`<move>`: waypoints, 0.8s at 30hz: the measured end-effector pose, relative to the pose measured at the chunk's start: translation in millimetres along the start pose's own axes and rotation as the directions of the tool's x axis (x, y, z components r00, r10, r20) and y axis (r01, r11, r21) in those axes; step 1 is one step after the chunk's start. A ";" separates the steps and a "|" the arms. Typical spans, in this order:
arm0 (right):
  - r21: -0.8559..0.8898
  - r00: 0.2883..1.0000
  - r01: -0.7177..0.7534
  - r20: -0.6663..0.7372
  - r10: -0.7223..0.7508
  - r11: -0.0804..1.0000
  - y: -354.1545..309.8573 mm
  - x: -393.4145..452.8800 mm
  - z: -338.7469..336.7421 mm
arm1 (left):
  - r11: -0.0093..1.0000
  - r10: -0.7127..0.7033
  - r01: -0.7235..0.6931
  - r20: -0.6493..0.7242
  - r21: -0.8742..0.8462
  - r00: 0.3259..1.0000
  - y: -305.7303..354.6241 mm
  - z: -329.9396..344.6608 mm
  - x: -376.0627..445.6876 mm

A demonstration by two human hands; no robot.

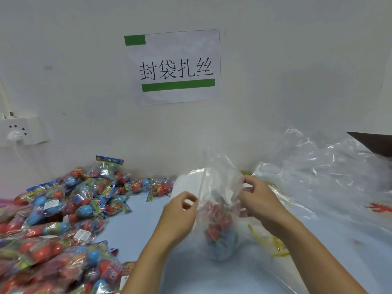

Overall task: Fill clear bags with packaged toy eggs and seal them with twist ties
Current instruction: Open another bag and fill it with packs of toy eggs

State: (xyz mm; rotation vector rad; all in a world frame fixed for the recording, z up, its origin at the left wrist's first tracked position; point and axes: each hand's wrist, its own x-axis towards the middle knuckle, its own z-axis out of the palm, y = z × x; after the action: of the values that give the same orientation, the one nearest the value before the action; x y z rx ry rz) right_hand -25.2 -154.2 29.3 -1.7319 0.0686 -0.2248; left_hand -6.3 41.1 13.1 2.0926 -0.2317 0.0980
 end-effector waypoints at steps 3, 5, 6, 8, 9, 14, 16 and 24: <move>-0.020 0.996 0.005 0.092 -0.003 1.000 -4.7 -1.6 -4.4 | 0.998 0.049 -0.049 0.024 0.026 0.999 -5.5 4.2 -1.5; 0.010 0.995 -0.005 0.097 0.004 1.000 -7.3 -0.4 -8.7 | 0.996 0.074 -0.073 -0.018 0.051 0.997 -8.3 5.6 0.8; 0.025 0.997 -0.007 0.077 0.005 1.000 -8.0 0.1 -9.6 | 0.996 0.072 -0.070 -0.040 0.064 0.997 -9.7 6.7 2.4; -0.007 1.000 0.014 0.010 -0.014 1.000 -6.5 1.3 -8.8 | 0.997 0.052 -0.046 -0.090 0.068 0.995 -11.7 10.6 5.6; -0.055 0.999 0.028 -0.027 -0.030 0.998 -4.6 2.0 -7.8 | 0.998 0.041 -0.035 -0.129 0.047 0.991 -13.2 12.6 7.1; -0.086 0.968 0.022 -0.247 -0.042 0.996 0.5 5.8 -7.7 | 1.000 -0.014 0.013 -0.338 -0.003 0.941 -15.4 16.9 23.1; -0.050 0.950 0.006 -0.313 -0.021 0.999 0.0 8.3 -11.5 | 0.989 0.073 -0.029 -0.314 0.143 0.947 -13.8 16.1 40.4; -0.046 0.957 -0.007 -0.289 -0.007 0.999 7.0 14.7 -20.0 | 0.643 0.027 0.097 -0.150 0.759 0.988 -63.8 -32.5 120.6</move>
State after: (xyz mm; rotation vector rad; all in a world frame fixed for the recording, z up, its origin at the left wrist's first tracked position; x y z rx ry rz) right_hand -14.0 -177.3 27.2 -1.7343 0.2902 -0.4794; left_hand 125.6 85.5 -4.6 2.9346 -0.0480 0.3893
